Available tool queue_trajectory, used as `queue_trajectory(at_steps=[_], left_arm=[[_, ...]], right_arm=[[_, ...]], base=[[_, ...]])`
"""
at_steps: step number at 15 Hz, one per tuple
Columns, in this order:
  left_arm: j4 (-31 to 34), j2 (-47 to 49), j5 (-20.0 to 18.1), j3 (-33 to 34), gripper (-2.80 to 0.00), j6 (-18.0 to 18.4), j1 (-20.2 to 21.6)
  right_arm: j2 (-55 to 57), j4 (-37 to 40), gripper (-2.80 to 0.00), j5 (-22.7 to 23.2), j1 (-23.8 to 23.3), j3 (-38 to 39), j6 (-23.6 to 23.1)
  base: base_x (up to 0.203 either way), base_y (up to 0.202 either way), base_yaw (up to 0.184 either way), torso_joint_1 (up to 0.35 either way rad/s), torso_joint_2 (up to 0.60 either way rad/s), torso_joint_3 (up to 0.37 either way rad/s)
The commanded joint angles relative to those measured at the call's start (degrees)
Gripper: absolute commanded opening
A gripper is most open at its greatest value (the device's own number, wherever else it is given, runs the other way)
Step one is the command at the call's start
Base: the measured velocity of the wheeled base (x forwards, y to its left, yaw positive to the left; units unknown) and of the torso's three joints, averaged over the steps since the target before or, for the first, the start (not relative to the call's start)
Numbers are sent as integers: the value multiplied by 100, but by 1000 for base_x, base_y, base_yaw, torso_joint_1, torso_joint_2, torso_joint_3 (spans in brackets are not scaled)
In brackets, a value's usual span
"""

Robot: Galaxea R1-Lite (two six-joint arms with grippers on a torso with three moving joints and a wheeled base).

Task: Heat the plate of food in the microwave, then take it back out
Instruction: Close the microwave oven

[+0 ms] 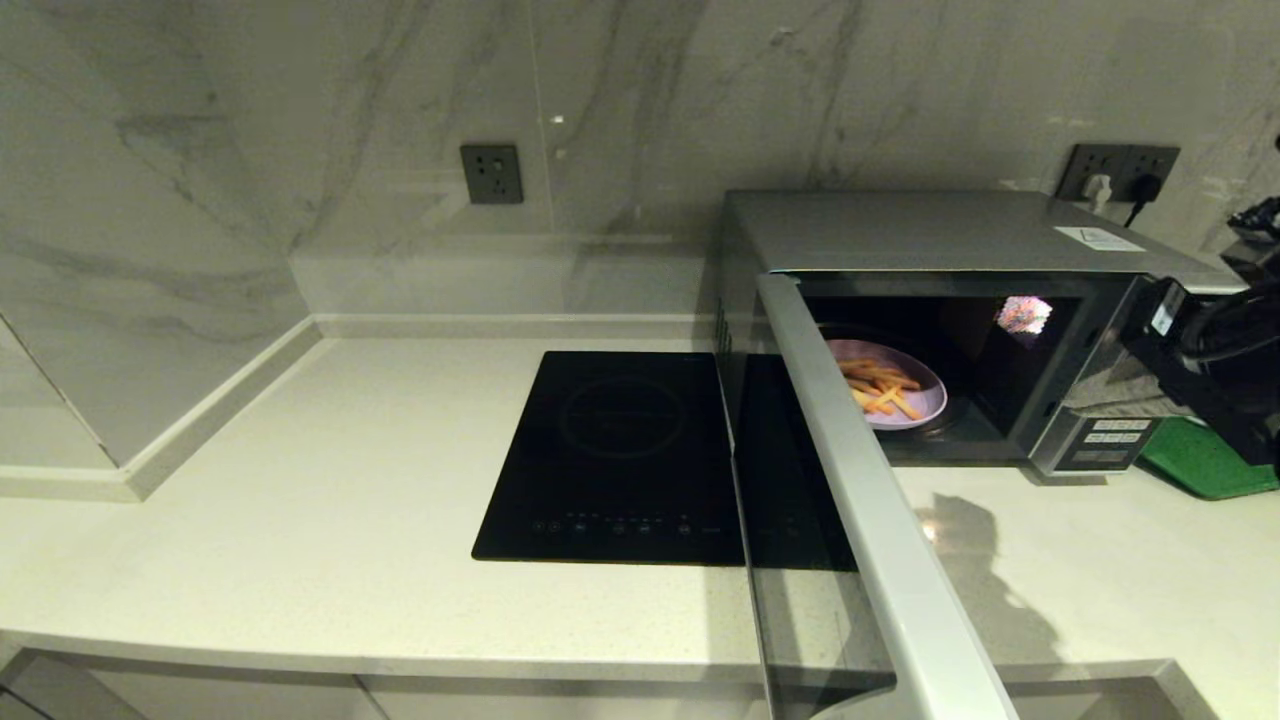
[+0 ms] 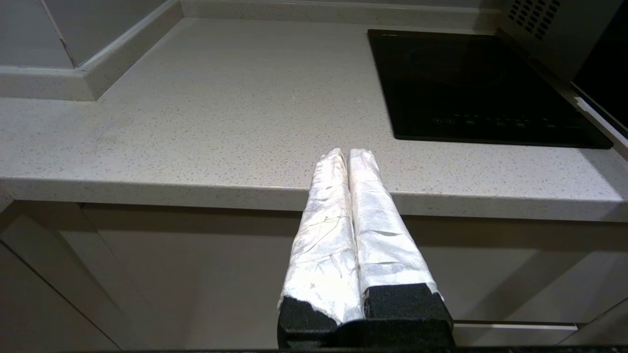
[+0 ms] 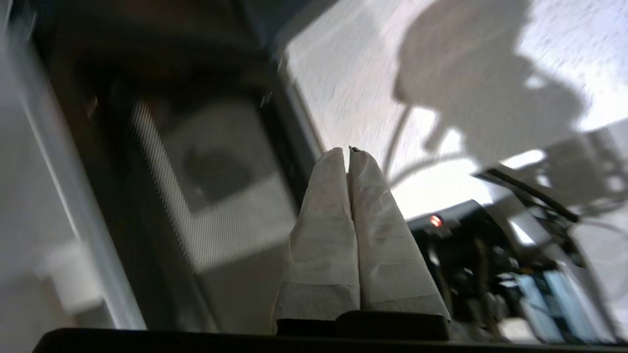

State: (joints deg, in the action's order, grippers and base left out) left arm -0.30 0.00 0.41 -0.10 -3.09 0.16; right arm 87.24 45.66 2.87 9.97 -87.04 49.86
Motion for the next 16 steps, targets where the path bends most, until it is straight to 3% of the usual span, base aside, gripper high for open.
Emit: queue_trajectory(at_steps=[1,3,6,8,11,16], left_arm=[[-5,0,2,1,-280,-7,2],[-5,0,2,1,-280,-3,2],[-5,0,2,1,-280,1,2],[-5,0,2,1,-280,-2,2],[-5,0,2,1,-280,-7,2],[-5,0,2,1,-280,-7,2]], right_arm=[[186,976,-280,-423,926,-793,-1],[568,1450,-280,-973,1706,-1452,-17],[1051,1965,-280,-1219,2564,-2539,-27],[1274,2014,-280,-1501,3121,-2676,-29],[1381,1843,-280,-1622,3506,-2686,-58],[1190,1208,-280,-1775,3801,-2687,-483]], base=[[0,0,0,0,0,0],[0,0,0,0,0,0],[0,0,0,0,0,0],[0,0,0,0,0,0],[0,0,0,0,0,0],[0,0,0,1,2,5]])
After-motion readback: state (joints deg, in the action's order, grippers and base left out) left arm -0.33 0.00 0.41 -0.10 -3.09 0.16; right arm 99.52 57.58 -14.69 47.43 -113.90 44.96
